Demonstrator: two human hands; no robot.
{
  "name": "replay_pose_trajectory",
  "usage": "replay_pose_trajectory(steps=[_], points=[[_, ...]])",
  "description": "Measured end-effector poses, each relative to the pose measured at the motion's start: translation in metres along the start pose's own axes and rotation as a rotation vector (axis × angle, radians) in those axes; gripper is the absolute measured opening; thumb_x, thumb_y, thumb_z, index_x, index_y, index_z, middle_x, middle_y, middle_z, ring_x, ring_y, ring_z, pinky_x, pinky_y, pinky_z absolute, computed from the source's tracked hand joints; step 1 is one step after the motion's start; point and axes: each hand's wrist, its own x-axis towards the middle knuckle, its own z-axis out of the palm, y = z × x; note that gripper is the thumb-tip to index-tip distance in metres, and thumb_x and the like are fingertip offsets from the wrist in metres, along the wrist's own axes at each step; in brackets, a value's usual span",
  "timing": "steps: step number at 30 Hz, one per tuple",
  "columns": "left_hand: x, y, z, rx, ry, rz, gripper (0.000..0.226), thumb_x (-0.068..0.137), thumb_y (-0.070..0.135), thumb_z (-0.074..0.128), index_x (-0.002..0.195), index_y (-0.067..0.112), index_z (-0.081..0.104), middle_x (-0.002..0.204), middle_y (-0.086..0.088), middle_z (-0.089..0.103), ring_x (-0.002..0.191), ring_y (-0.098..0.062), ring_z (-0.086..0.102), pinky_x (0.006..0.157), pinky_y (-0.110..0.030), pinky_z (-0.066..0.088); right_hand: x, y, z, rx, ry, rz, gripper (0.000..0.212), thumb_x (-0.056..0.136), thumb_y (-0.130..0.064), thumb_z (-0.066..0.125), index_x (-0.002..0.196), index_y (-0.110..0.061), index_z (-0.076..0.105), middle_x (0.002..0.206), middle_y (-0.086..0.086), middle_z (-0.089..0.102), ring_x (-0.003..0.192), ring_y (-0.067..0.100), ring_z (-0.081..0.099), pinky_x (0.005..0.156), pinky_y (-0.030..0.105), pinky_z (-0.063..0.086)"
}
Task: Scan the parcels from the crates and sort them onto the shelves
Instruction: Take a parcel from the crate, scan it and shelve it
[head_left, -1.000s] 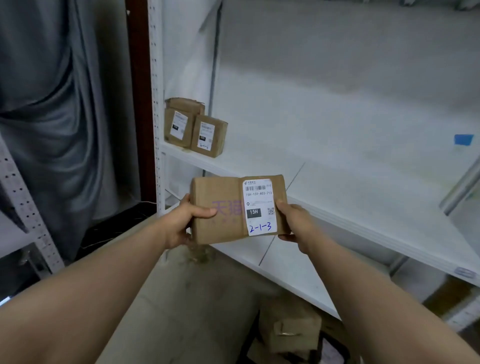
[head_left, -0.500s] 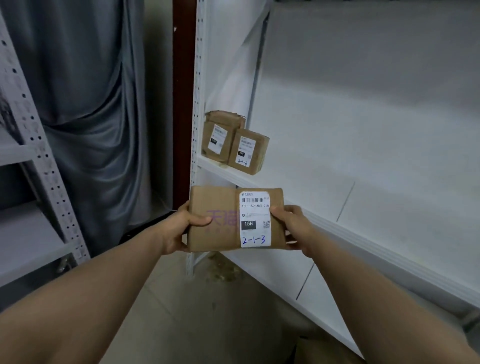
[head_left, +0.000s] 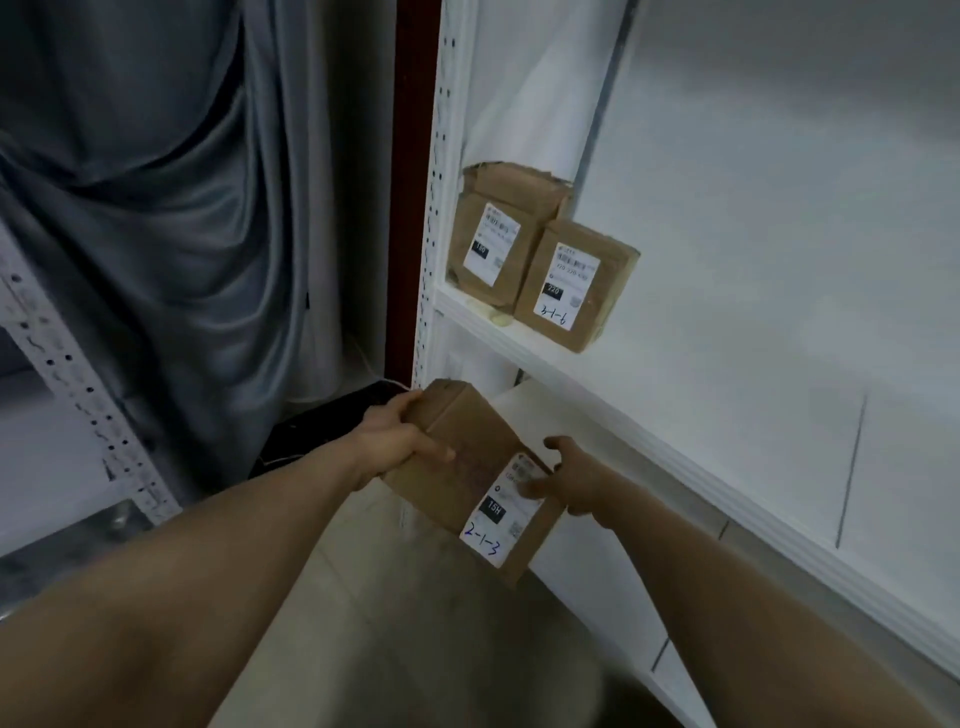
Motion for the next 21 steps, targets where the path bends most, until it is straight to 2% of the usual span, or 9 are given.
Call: replay_pose_trajectory(steps=[3,4,6,8,9,12,14,18,21], points=[[0.033,-0.007,0.004,0.282,-0.028,0.035,0.131,0.041,0.052,0.094,0.154,0.047,0.027,0.153,-0.004,0.030,0.135,-0.032,0.038,0.110,-0.045,0.044,0.035,-0.009,0.019,-0.082,-0.076,-0.034,0.106,0.078,-0.028,0.087,0.159,-0.025,0.018,0.151,0.016,0.044,0.115,0.028,0.058,0.077,0.031,0.052],[0.045,-0.008,0.007,0.389,-0.051,0.065,0.129,0.047,0.052,0.093,0.156,0.046,0.024,0.155,-0.004,0.027,0.139,-0.033,0.031,0.113,-0.044,0.039,0.046,-0.012,0.024,-0.079,-0.091,-0.044,0.109,0.077,-0.032,0.087,0.159,-0.027,0.016,0.149,0.016,0.046,0.115,0.028,0.057,0.074,0.030,0.051],[0.071,-0.006,0.013,0.561,-0.101,0.152,0.123,0.058,0.049,0.092,0.157,0.043,0.020,0.157,-0.004,0.025,0.142,-0.034,0.024,0.115,-0.042,0.034,0.069,-0.019,0.037,-0.043,-0.110,-0.074,0.109,0.075,-0.038,0.086,0.157,-0.028,0.015,0.136,0.015,0.056,0.099,0.023,0.062,0.060,0.024,0.047],[0.097,-0.003,0.020,0.655,-0.160,0.224,0.119,0.064,0.047,0.090,0.158,0.040,0.018,0.158,-0.005,0.024,0.142,-0.034,0.023,0.114,-0.043,0.033,0.092,-0.022,0.044,-0.023,-0.098,-0.110,0.108,0.068,-0.042,0.086,0.154,-0.020,0.025,0.128,0.010,0.061,0.093,0.017,0.063,0.057,0.020,0.048],[0.111,-0.001,0.022,0.679,-0.183,0.250,0.119,0.065,0.045,0.090,0.159,0.037,0.017,0.159,-0.005,0.023,0.143,-0.033,0.022,0.114,-0.044,0.033,0.102,-0.020,0.045,0.016,-0.078,-0.089,0.109,0.064,-0.044,0.087,0.153,-0.022,0.028,0.124,0.006,0.063,0.091,0.016,0.065,0.055,0.020,0.049],[0.152,0.009,0.023,0.672,-0.221,0.301,0.125,0.065,0.041,0.092,0.161,0.026,0.012,0.162,-0.009,0.014,0.148,-0.033,0.016,0.118,-0.045,0.029,0.123,-0.017,0.039,0.218,-0.014,0.029,0.106,0.066,-0.038,0.091,0.148,-0.047,0.024,0.121,0.000,0.065,0.098,0.020,0.070,0.053,0.026,0.056],[0.183,0.016,0.022,0.698,-0.218,0.288,0.130,0.063,0.044,0.093,0.160,0.020,0.011,0.163,-0.011,0.007,0.149,-0.034,0.013,0.120,-0.046,0.027,0.138,-0.019,0.033,0.307,0.018,0.068,0.103,0.071,-0.031,0.091,0.147,-0.050,0.022,0.122,0.000,0.065,0.101,0.022,0.069,0.059,0.032,0.060],[0.243,0.020,0.022,0.741,-0.217,0.208,0.131,0.058,0.049,0.094,0.157,0.018,0.015,0.155,-0.018,0.018,0.141,-0.037,0.029,0.115,-0.044,0.035,0.183,-0.033,0.030,0.437,0.063,0.089,0.094,0.081,-0.020,0.084,0.147,-0.043,0.021,0.120,0.002,0.064,0.097,0.019,0.068,0.065,0.032,0.059],[0.284,0.013,0.021,0.679,-0.273,0.176,0.118,0.066,0.037,0.093,0.157,0.025,0.019,0.152,-0.016,0.023,0.134,-0.036,0.041,0.110,-0.040,0.041,0.220,-0.041,0.038,0.459,0.065,0.095,0.091,0.081,-0.030,0.085,0.144,-0.042,0.021,0.122,0.005,0.063,0.098,0.019,0.067,0.071,0.034,0.057]])
